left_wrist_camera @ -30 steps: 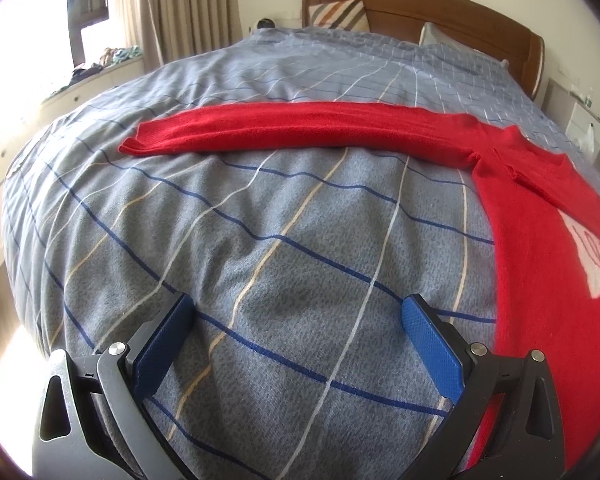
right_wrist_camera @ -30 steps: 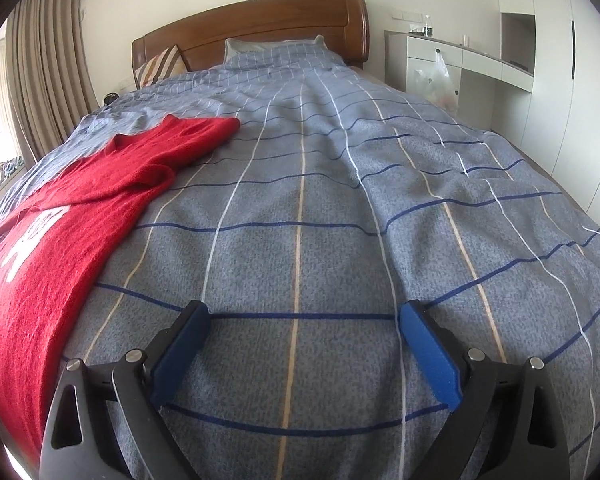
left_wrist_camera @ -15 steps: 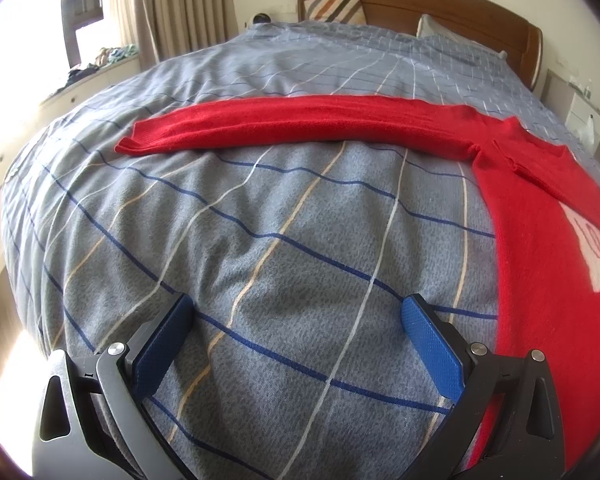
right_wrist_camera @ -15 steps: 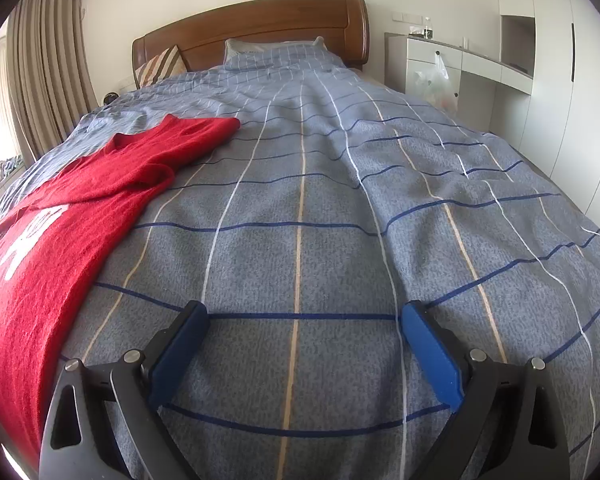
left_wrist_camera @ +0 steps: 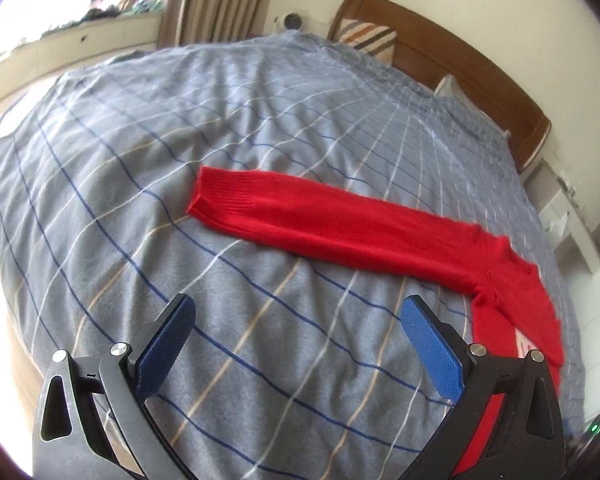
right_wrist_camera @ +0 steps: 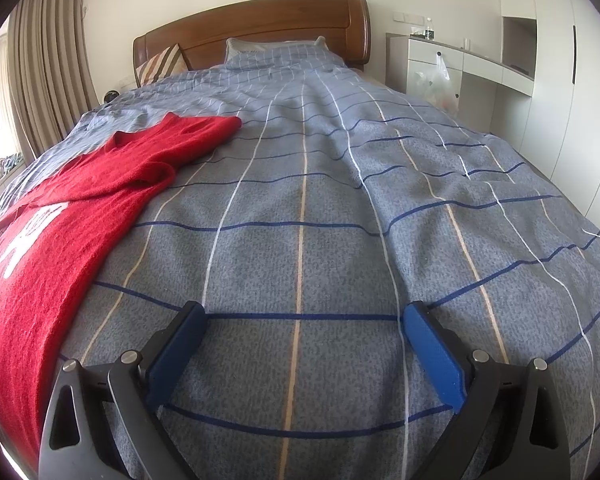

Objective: Fold small clothes
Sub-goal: 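Move the left gripper toward the other sleeve cuff, then grasp the other sleeve cuff with the left gripper and fold it across the body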

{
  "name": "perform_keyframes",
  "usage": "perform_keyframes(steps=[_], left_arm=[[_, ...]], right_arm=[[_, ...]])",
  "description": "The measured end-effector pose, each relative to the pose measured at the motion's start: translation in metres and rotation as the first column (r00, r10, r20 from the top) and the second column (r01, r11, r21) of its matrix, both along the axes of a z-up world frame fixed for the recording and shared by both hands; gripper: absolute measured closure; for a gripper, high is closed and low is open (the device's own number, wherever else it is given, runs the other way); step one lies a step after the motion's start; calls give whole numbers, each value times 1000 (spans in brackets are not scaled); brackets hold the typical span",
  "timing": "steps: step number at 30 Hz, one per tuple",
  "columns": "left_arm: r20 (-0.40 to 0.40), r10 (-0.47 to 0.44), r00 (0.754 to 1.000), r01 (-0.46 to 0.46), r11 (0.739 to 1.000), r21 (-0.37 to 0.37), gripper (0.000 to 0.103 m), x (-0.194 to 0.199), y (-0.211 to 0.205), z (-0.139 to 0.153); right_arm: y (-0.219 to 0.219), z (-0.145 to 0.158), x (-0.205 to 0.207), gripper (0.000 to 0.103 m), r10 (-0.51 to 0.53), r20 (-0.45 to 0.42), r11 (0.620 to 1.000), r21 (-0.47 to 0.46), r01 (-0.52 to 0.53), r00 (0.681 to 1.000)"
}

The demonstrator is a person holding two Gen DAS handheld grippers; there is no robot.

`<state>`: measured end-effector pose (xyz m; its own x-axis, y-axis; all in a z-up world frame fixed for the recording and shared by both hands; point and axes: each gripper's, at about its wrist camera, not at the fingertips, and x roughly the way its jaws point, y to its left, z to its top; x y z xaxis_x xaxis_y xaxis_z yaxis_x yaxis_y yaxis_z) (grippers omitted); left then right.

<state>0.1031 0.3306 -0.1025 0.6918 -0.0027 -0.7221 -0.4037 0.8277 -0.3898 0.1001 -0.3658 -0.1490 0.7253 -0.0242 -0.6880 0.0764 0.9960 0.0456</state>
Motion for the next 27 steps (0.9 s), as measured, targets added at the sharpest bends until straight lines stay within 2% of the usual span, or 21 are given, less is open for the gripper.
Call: perform_keyframes(steps=[2, 4, 6, 10, 12, 13, 14, 16, 18, 21, 23, 25, 27], left_arm=[[-35, 53, 998, -57, 989, -135, 1, 11, 30, -20], [-55, 73, 996, -82, 979, -186, 1, 25, 45, -34], [-74, 79, 994, -92, 978, -187, 1, 43, 50, -41], [-98, 135, 986, -147, 982, -123, 3, 75, 53, -43], [-95, 160, 983, -169, 980, -101, 21, 87, 53, -44], [-101, 163, 981, -172, 981, -88, 45, 91, 52, -45], [-113, 172, 979, -180, 982, -63, 75, 95, 51, -45], [-99, 198, 975, -202, 979, -31, 94, 93, 53, -41], [-66, 201, 977, -202, 979, -5, 97, 90, 50, -25], [17, 111, 994, -112, 991, 80, 97, 98, 22, 20], [80, -9, 997, -1, 992, 129, 97, 112, -16, 58], [138, -148, 979, 123, 977, 173, 97, 126, -67, 97], [184, -287, 940, 246, 945, 217, 97, 140, -124, 131]], right_arm=[[0, 0, 0, 4, -1, 1, 1000, -5, 1, 1000], [1, 0, 0, 4, -1, 2, 1000, -9, 1, 1000], [1, -1, 0, 4, -1, 3, 1000, -9, 1, 1000], [1, -1, 0, 4, -1, 3, 1000, -9, 1, 1000], [1, -1, 0, 4, -3, 4, 1000, -13, 3, 1000], [1, -1, 0, 4, -3, 5, 1000, -15, 3, 1000], [0, -1, 1, 4, -4, 5, 1000, -17, 4, 1000], [-1, -1, 2, 4, -4, 5, 1000, -17, 4, 1000], [-1, -1, 2, 4, -4, 4, 1000, -17, 4, 1000], [0, -2, 2, 3, -5, 2, 1000, -20, 5, 1000], [-2, -2, 3, 3, -4, -1, 1000, -20, 4, 1000], [-2, -3, 5, 2, -4, -5, 1000, -21, 4, 1000], [-3, -3, 6, 2, -3, -8, 1000, -22, 3, 1000]])
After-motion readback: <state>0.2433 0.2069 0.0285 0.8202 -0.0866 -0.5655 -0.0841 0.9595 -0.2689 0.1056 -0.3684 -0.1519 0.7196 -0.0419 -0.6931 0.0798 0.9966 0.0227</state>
